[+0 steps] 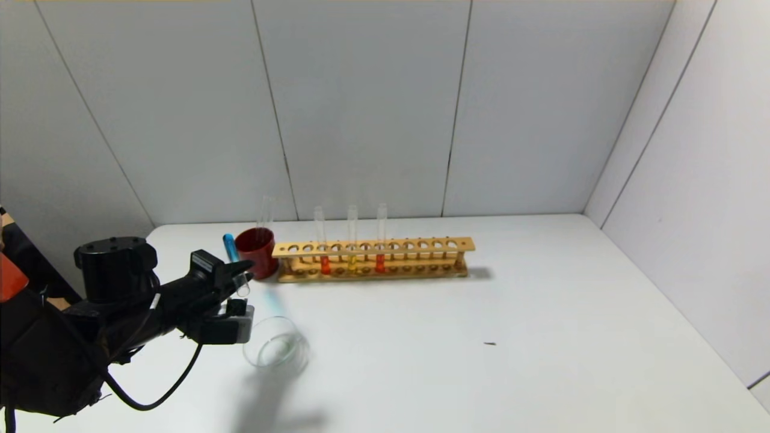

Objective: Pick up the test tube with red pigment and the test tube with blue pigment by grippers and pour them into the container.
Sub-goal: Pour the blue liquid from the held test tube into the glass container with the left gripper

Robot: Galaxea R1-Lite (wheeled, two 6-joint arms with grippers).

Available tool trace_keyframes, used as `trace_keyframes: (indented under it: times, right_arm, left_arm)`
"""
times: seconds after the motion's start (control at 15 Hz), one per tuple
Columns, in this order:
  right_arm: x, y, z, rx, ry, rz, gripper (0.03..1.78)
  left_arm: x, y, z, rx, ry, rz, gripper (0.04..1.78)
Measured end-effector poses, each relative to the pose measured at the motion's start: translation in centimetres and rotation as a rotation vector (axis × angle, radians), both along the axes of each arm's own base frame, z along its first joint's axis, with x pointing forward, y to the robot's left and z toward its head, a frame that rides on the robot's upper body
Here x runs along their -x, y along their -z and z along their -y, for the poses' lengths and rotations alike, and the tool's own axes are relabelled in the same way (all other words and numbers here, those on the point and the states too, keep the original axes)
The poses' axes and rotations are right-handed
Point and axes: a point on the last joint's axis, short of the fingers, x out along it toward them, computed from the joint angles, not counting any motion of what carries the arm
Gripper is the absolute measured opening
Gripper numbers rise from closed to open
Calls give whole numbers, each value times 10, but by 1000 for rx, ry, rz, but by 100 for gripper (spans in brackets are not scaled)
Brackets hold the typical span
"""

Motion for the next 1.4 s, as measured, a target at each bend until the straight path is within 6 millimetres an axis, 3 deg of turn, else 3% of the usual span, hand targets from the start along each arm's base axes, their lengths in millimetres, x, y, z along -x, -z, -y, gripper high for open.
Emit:
trace_keyframes:
  times: [1.4]
  right_arm:
    - [0, 0, 0, 0, 0, 0, 175]
  left_arm:
    - [-9, 2, 1, -76, 46, 58, 33]
